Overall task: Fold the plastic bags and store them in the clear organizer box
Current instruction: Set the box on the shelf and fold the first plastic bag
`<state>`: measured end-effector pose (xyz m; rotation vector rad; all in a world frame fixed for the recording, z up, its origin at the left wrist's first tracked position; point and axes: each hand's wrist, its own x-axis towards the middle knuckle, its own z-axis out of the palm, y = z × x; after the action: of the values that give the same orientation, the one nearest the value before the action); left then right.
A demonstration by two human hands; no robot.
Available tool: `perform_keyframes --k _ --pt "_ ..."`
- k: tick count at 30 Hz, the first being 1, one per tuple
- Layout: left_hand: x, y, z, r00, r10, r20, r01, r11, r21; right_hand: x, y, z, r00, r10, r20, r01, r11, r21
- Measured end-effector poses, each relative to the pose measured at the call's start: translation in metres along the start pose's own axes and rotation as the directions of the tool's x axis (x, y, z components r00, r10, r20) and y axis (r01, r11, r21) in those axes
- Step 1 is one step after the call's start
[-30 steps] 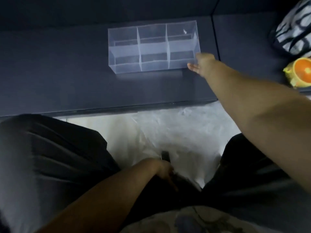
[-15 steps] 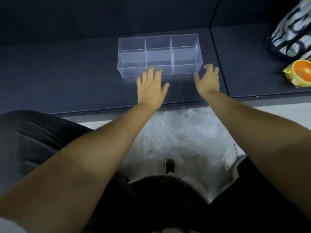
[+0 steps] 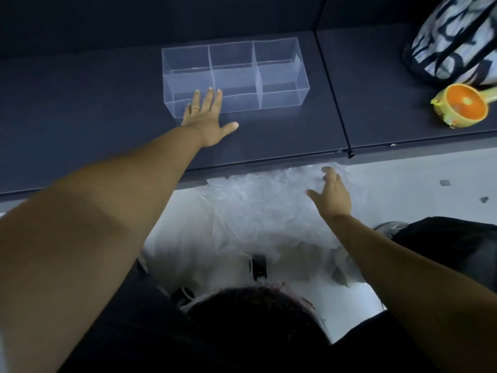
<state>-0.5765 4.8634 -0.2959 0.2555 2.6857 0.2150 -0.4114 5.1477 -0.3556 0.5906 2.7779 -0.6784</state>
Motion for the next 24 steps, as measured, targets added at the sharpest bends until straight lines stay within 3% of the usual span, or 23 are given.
perform_keyframes --k 4,6,8,10,11,13,14,15,18,20,22,24 --pt "0.000 0.002 -0.002 0.997 0.071 0.015 -0.070 0.996 -0.060 0.010 -0.024 -0.012 0.999 -0.039 -0.011 0.039 0.997 0.067" --pt "-0.002 0.004 -0.003 0.996 0.085 0.012 -0.083 0.991 -0.100 0.016 -0.050 -0.029 0.995 -0.097 -0.020 0.099 0.971 0.216" --pt "-0.007 0.007 -0.006 0.997 0.082 -0.006 -0.082 0.983 -0.162 0.020 -0.082 -0.054 0.991 -0.136 -0.017 0.129 0.884 0.450" --pt "-0.017 0.012 -0.015 0.998 0.050 -0.050 -0.064 0.939 -0.337 0.023 -0.114 -0.082 0.989 -0.145 -0.021 0.118 0.704 0.701" --pt "-0.024 0.016 -0.019 0.998 0.030 -0.050 -0.051 0.863 -0.503 0.024 -0.127 -0.095 0.990 -0.141 -0.019 0.103 0.616 0.781" --pt "-0.040 0.027 -0.027 0.998 0.051 0.031 -0.002 0.541 -0.841 0.029 -0.146 -0.114 0.988 -0.155 0.023 0.055 0.478 0.876" --pt "-0.048 0.033 -0.030 0.991 0.113 0.068 0.019 0.392 -0.920 0.031 -0.152 -0.119 0.983 -0.172 0.063 0.014 0.414 0.910" --pt "-0.056 0.038 -0.031 0.979 0.184 0.090 0.030 0.305 -0.952 0.032 -0.156 -0.121 0.975 -0.191 0.115 -0.044 0.339 0.940" --pt "-0.068 0.047 -0.027 0.947 0.319 0.044 -0.023 0.204 -0.979 0.033 -0.161 -0.119 0.950 -0.176 0.257 -0.231 0.158 0.960" --pt "-0.073 0.050 -0.025 0.970 0.241 0.016 -0.025 0.164 -0.986 0.032 -0.158 -0.117 0.950 -0.077 0.302 -0.293 0.111 0.950" --pt "-0.078 0.050 -0.024 0.998 0.063 0.003 -0.004 0.109 -0.994 0.030 -0.152 -0.117 0.948 0.084 0.308 -0.317 0.127 0.940" --pt "-0.082 0.048 -0.022 0.993 -0.116 0.009 0.015 0.053 -0.998 0.024 -0.145 -0.122 0.928 0.293 0.228 -0.308 0.265 0.914"
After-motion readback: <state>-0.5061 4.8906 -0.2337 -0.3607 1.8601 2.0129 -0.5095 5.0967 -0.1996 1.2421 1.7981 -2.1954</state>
